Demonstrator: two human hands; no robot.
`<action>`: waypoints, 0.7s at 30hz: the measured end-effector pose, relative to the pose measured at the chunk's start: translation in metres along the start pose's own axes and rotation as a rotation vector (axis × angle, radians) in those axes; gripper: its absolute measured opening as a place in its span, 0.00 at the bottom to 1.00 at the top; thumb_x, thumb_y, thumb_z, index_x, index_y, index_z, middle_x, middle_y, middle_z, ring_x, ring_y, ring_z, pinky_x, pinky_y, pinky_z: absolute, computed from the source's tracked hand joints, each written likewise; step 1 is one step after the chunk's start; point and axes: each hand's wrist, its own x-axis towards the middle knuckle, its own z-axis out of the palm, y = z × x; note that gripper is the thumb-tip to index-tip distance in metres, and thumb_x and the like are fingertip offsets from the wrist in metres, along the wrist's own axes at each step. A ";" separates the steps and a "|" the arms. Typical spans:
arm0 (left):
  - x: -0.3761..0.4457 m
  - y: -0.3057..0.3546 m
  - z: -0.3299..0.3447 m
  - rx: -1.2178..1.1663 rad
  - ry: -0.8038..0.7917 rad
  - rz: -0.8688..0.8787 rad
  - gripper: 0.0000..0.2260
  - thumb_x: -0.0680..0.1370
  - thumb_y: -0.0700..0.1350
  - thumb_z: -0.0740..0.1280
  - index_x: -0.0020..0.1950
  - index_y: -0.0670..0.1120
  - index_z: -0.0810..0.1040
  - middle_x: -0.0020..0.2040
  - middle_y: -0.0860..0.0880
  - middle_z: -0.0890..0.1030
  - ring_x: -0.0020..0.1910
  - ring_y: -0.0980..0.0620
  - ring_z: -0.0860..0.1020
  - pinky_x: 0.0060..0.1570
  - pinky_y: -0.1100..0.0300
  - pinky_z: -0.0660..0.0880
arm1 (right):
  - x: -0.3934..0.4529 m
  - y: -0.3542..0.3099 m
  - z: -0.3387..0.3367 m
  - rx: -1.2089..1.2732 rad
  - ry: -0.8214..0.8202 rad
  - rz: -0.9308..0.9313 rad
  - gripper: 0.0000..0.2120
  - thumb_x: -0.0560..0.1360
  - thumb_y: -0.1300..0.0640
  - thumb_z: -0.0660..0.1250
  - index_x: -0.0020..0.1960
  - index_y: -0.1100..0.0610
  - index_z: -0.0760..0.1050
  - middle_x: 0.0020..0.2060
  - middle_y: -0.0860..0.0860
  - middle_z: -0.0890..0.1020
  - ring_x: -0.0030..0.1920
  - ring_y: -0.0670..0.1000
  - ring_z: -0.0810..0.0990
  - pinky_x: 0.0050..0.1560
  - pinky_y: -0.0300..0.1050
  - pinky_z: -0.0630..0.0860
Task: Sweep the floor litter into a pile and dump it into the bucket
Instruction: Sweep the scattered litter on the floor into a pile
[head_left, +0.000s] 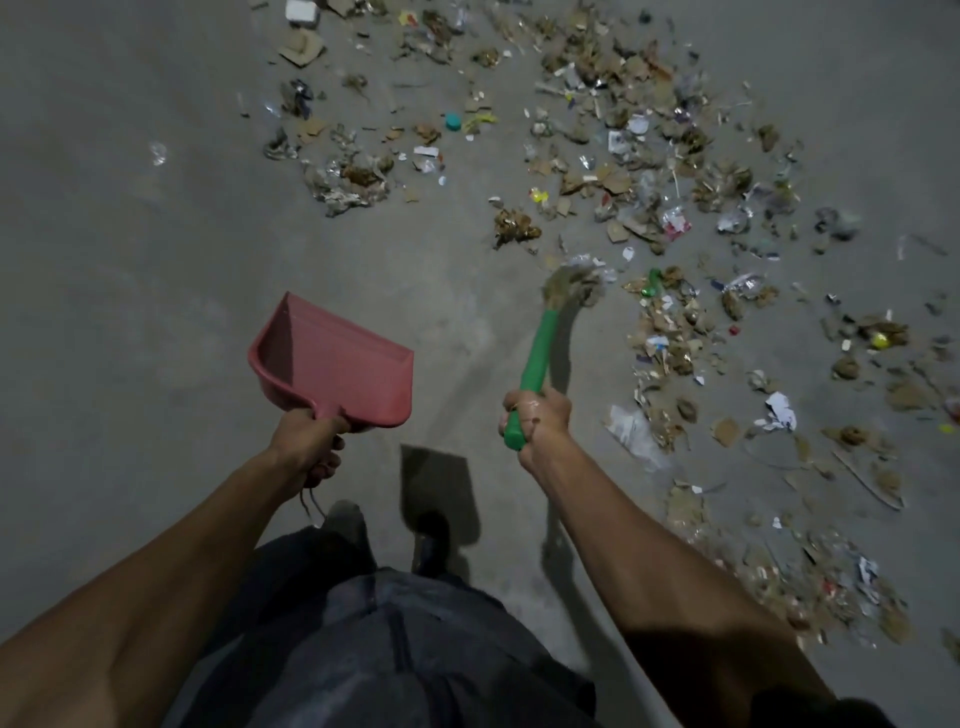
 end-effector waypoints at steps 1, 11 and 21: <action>0.005 0.003 -0.009 -0.011 0.001 0.004 0.07 0.76 0.39 0.67 0.41 0.39 0.71 0.33 0.43 0.69 0.23 0.51 0.64 0.20 0.67 0.57 | -0.005 0.001 0.014 -0.048 -0.034 -0.014 0.13 0.70 0.76 0.62 0.38 0.59 0.68 0.27 0.55 0.69 0.16 0.48 0.67 0.20 0.35 0.64; 0.112 0.047 -0.139 -0.162 0.057 -0.024 0.04 0.76 0.38 0.65 0.41 0.38 0.73 0.32 0.43 0.70 0.23 0.51 0.65 0.25 0.62 0.59 | -0.002 -0.016 0.172 -0.862 -0.227 -0.272 0.20 0.61 0.56 0.68 0.53 0.50 0.75 0.41 0.57 0.81 0.42 0.62 0.83 0.43 0.55 0.82; 0.195 0.128 -0.297 -0.279 0.110 -0.051 0.12 0.77 0.42 0.67 0.53 0.34 0.77 0.34 0.44 0.71 0.22 0.52 0.66 0.23 0.64 0.60 | 0.000 -0.071 0.379 -1.389 -0.474 -0.526 0.23 0.70 0.62 0.63 0.65 0.54 0.68 0.46 0.57 0.79 0.45 0.60 0.79 0.41 0.44 0.70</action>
